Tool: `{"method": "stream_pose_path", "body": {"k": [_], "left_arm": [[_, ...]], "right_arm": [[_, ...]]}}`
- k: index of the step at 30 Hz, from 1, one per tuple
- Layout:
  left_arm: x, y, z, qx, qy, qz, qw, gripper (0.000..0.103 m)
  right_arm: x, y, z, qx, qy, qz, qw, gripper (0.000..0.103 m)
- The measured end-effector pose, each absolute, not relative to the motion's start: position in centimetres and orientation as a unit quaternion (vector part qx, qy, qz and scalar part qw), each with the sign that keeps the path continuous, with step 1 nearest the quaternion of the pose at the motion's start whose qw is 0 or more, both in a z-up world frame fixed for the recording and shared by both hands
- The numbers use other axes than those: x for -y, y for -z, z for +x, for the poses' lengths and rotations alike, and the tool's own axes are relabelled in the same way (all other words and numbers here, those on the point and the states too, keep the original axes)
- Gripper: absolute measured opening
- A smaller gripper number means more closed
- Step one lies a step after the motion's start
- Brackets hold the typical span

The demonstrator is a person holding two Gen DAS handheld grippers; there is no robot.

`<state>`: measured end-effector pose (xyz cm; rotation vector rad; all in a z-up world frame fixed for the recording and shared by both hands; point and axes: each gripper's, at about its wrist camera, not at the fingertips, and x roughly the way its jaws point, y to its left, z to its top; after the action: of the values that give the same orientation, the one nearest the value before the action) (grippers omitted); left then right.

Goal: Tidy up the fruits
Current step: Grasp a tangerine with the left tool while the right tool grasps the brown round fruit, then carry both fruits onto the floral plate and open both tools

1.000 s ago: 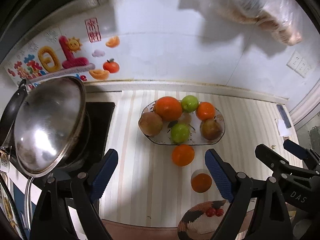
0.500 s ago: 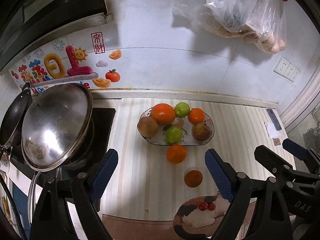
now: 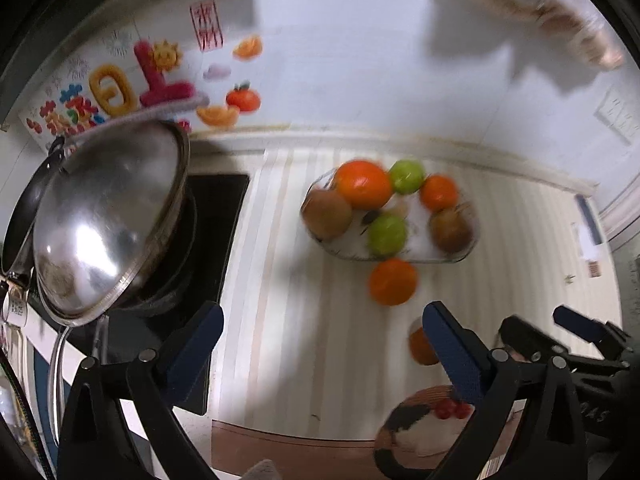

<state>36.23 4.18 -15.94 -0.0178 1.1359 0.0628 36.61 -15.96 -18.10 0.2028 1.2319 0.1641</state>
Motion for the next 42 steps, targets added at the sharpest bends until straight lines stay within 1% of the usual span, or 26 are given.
{"method": "stream_pose_path", "body": {"k": [7, 9, 11, 13, 15, 16, 17, 21, 28, 29, 30, 31, 32, 33, 38, 42], "left_arm": [[-4.6, 21.8, 38.5, -0.597, -0.05, -0.003, 0.801, 0.102], [-4.5, 23.0, 39.2, -0.611, -0.049, -0.011, 0.79, 0.102], [-4.2, 23.9, 40.1, -0.623, -0.043, -0.023, 0.781, 0.102], [-3.9, 25.0, 41.2, -0.638, -0.034, -0.044, 0.768, 0.102], [-3.2, 25.8, 42.2, -0.648, -0.018, -0.06, 0.759, 0.102], [-2.7, 26.1, 42.7, -0.651, -0.018, -0.059, 0.756, 0.102], [-2.2, 26.4, 43.3, -0.654, -0.01, -0.062, 0.754, 0.102], [-0.2, 28.2, 45.4, -0.673, 0.01, -0.063, 0.737, 0.102], [2.4, 32.1, 48.0, -0.701, 0.039, -0.051, 0.71, 0.102], [2.7, 32.5, 48.0, -0.698, 0.043, -0.052, 0.713, 0.1], [2.8, 32.7, 48.1, -0.695, 0.046, -0.054, 0.715, 0.093], [2.9, 32.9, 48.0, -0.695, 0.049, -0.055, 0.715, 0.077], [3.0, 33.2, 47.9, -0.698, 0.049, -0.055, 0.712, 0.065], [3.0, 33.4, 47.7, -0.699, 0.045, -0.047, 0.713, 0.061], [2.5, 32.8, 45.5, -0.694, 0.048, -0.025, 0.718, 0.061], [0.8, 32.1, 41.1, -0.698, 0.046, -0.016, 0.714, 0.061]], "right_arm": [[14.9, 28.1, 38.6, -0.65, -0.093, 0.129, 0.743, 0.096], [14.3, 30.1, 39.0, -0.662, -0.095, 0.128, 0.732, 0.094], [13.8, 31.7, 39.4, -0.672, -0.099, 0.13, 0.722, 0.084], [13.5, 32.8, 39.7, -0.677, -0.096, 0.117, 0.72, 0.081], [13.3, 33.5, 39.7, -0.675, -0.095, 0.095, 0.725, 0.074], [13.3, 33.8, 39.7, -0.677, -0.097, 0.092, 0.724, 0.062], [13.5, 34.0, 39.7, -0.68, -0.098, 0.092, 0.721, 0.06], [14.9, 33.9, 39.3, -0.678, -0.093, 0.087, 0.724, 0.06], [17.7, 33.8, 38.4, -0.683, -0.074, 0.111, 0.719, 0.06], [18.0, 33.9, 38.4, -0.683, -0.073, 0.115, 0.717, 0.06], [18.2, 34.0, 38.3, -0.684, -0.071, 0.118, 0.716, 0.06], [18.3, 34.1, 38.5, -0.685, -0.07, 0.119, 0.715, 0.06], [18.4, 34.3, 38.6, -0.686, -0.069, 0.121, 0.714, 0.06], [18.6, 34.3, 38.6, -0.687, -0.068, 0.124, 0.712, 0.06], [18.9, 34.2, 38.3, -0.689, -0.072, 0.139, 0.707, 0.06], [19.8, 33.9, 38.0, -0.691, -0.09, 0.166, 0.698, 0.06]]}}
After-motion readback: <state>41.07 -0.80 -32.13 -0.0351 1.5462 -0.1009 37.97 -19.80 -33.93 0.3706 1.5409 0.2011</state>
